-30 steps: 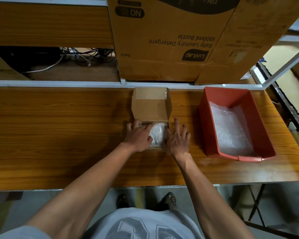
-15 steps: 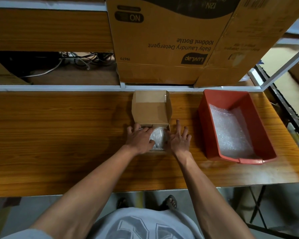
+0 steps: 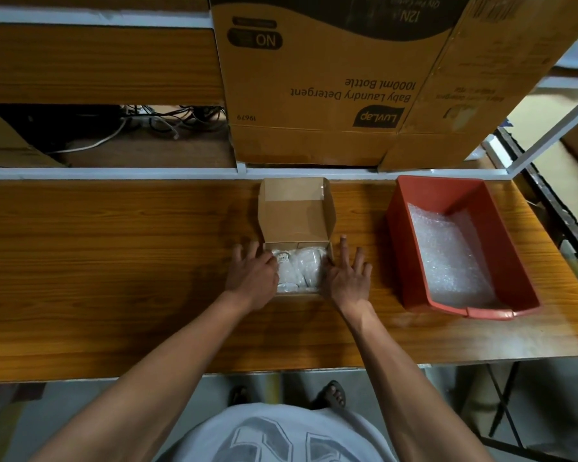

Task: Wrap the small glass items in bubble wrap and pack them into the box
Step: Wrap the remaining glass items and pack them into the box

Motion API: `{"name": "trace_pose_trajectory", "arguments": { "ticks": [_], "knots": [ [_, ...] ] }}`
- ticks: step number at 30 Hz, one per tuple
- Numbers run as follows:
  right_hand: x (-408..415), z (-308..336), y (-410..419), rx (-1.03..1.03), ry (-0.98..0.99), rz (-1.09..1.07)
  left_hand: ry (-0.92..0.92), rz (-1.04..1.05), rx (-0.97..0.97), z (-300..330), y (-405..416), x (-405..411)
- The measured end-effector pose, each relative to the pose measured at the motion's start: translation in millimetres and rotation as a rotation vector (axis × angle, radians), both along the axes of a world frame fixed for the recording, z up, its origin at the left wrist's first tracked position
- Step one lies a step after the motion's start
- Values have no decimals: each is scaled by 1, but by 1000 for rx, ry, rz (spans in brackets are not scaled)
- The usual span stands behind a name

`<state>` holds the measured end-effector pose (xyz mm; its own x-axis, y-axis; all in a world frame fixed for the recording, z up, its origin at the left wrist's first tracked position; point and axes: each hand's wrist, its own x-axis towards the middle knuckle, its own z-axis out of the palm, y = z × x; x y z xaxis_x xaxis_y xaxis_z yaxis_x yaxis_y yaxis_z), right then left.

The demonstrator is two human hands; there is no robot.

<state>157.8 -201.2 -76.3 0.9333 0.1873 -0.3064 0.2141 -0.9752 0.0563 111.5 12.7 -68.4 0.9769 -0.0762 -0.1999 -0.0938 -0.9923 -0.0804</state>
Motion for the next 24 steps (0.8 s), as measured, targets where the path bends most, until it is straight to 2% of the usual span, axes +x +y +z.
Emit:
{"name": "trace_pose_trajectory", "arguments": {
  "ticks": [4, 8, 13, 16, 19, 24],
  "knots": [
    [-4, 2, -4, 83, -57, -20, 20, 4, 51, 11, -9, -1],
    [-14, 4, -10, 211, -96, -74, -1, -6, -8, 3, -5, -13],
    [4, -9, -6, 74, -47, -56, 105, 27, -42, 13, -7, -1],
    [4, -24, -14, 112, -120, -51, -1, 27, -22, 17, -11, 1],
    [-8, -26, -18, 92, -163, -32, -75, -45, -84, 15, -22, 0],
    [-22, -3, -19, 84, -35, 24, 80, -48, -76, 11, -37, 11]
  ]
}}
